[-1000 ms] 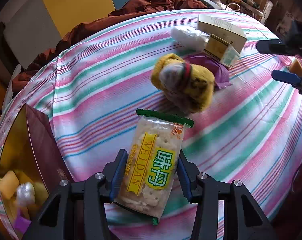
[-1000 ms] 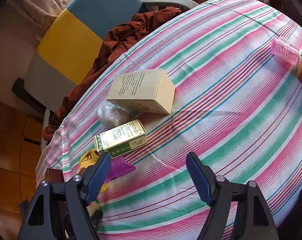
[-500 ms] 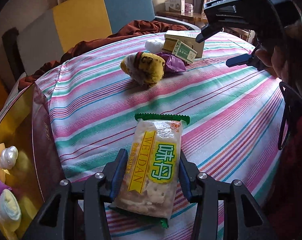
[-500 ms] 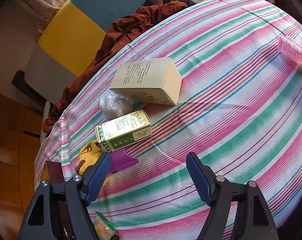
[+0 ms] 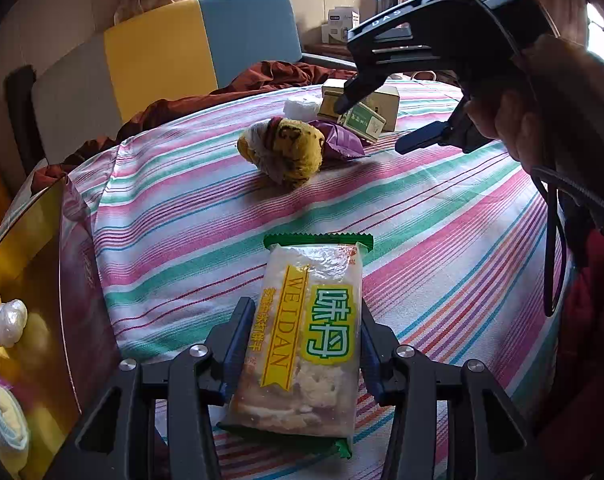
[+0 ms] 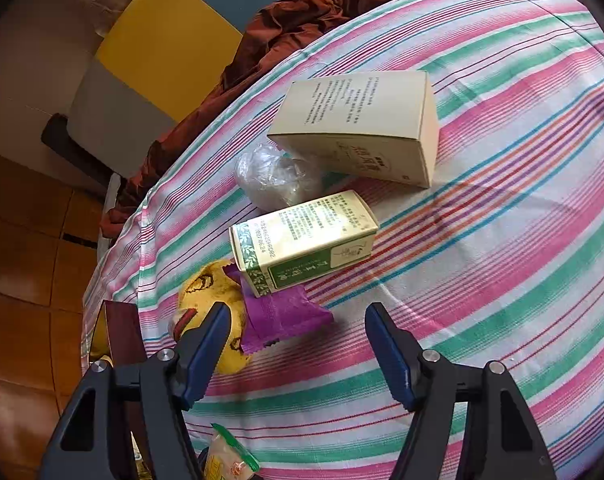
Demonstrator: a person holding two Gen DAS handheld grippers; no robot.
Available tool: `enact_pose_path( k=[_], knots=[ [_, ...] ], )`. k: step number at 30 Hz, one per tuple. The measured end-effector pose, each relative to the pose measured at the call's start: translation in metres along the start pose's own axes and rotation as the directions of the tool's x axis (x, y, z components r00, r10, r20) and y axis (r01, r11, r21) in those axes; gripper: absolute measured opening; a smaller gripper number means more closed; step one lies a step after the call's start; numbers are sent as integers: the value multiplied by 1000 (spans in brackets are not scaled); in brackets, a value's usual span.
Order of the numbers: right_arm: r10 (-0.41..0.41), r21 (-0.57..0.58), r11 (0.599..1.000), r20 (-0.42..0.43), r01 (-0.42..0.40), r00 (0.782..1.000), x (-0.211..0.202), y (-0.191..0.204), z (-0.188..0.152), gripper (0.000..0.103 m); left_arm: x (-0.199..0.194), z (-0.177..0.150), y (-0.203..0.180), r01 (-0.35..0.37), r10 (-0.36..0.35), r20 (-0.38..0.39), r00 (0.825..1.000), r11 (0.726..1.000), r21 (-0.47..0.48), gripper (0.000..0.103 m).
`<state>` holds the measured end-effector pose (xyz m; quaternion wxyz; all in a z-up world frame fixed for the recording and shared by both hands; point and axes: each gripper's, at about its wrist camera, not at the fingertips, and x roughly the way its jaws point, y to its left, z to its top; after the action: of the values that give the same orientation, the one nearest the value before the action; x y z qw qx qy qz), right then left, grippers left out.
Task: Organize objects
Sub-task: 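Lift the WEIDAN packet with the left tool while the right tool grasps another purple packet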
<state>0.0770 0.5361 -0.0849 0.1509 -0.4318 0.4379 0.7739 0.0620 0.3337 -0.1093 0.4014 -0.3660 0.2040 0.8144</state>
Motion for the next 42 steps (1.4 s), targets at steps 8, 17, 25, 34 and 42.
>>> enact_pose_path(
  k=[8,17,25,34,42],
  knots=[
    [-32,-70,997,-2,31,999,27,20,9,71,1,-1,2,10,-10,8,1000,1000,7,49],
    [-203,-263,945,-5,194,979,38,35,1,34,1,-1,2,19,-19,14,1000,1000,5,49],
    [-357,-450,846,-75,288,931,25,38,-33,34,2,-1,3,21,-21,17,1000,1000,10,49],
    [-385,-424,840,-28,338,922,18,29,-44,34,2,-2,2,24,-24,15,1000,1000,7,49],
    [-377,-423,843,-23,332,926,15,22,-43,35,1,-2,3,28,-28,12,1000,1000,-10,49]
  ],
)
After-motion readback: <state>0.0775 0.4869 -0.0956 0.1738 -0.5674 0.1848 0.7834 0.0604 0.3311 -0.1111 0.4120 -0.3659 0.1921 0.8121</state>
